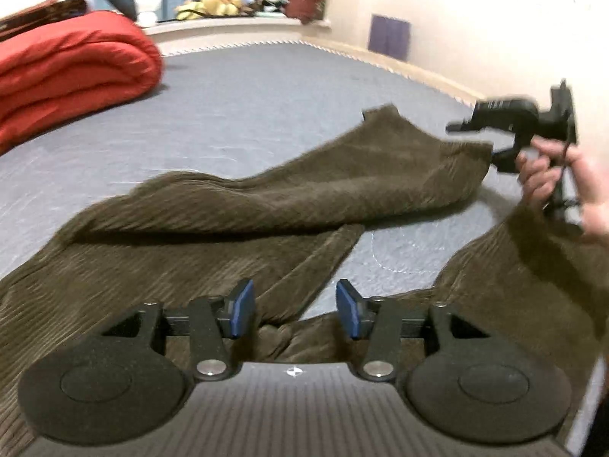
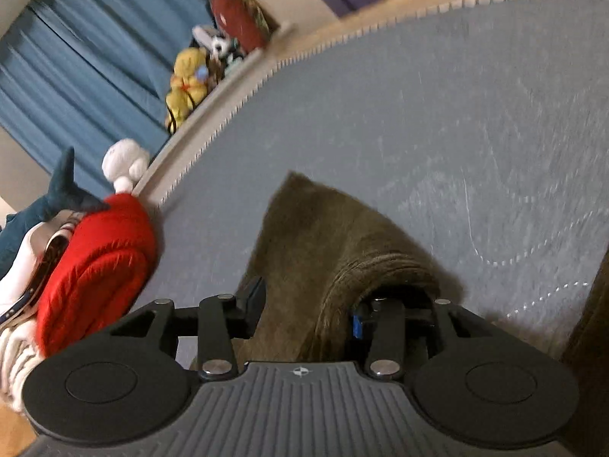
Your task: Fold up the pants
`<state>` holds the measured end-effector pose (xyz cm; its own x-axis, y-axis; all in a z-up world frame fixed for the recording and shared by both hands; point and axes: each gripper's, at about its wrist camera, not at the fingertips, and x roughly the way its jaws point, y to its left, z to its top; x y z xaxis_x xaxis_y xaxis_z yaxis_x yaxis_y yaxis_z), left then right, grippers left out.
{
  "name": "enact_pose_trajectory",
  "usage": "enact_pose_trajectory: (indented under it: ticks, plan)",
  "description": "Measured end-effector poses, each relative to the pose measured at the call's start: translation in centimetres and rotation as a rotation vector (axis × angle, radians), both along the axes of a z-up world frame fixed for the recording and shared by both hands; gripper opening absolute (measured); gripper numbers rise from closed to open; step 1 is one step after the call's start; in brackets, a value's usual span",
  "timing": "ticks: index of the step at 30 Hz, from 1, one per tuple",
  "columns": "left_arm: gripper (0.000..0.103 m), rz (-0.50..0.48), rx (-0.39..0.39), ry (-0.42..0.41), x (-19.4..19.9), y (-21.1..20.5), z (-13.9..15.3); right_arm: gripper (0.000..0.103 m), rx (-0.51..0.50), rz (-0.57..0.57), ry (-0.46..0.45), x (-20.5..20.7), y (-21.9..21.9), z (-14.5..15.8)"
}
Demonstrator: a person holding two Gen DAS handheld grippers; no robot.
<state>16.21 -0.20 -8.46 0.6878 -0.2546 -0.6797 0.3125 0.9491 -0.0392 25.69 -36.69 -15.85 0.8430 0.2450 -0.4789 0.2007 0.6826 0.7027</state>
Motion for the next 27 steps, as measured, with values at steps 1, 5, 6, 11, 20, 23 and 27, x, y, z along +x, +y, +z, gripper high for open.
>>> enact_pose_trajectory:
  ticks: [1,5,6,11,20,23,27]
  plan:
    - [0.061,-0.003,0.023,0.001,0.8,-0.6,-0.8,0.047,0.021,0.010,0.000,0.2,-1.0,-0.1]
    - [0.066,-0.007,0.069,0.021,3.0,-2.0,-3.1,0.056,0.159,0.045,0.025,1.2,-2.5,-1.8]
    - [0.065,-0.013,0.086,0.033,3.7,-2.2,-3.6,0.056,0.198,0.045,0.034,1.4,-3.0,-2.4]
    - [0.024,-0.040,0.169,0.019,4.1,-2.3,-4.0,0.056,0.373,0.034,0.053,2.2,-4.1,-4.0]
    - [0.009,-0.050,0.134,0.033,2.7,0.2,-3.1,0.006,0.261,-0.013,-0.290,3.1,-6.1,3.0]
    - [0.009,-0.081,0.108,0.046,2.6,0.8,-2.7,0.005,-0.116,-0.108,-0.453,0.0,-3.9,6.9]
    - [0.009,-0.113,0.093,0.085,2.5,1.8,-2.5,0.028,-0.431,-0.263,-0.064,1.3,-3.0,4.6]
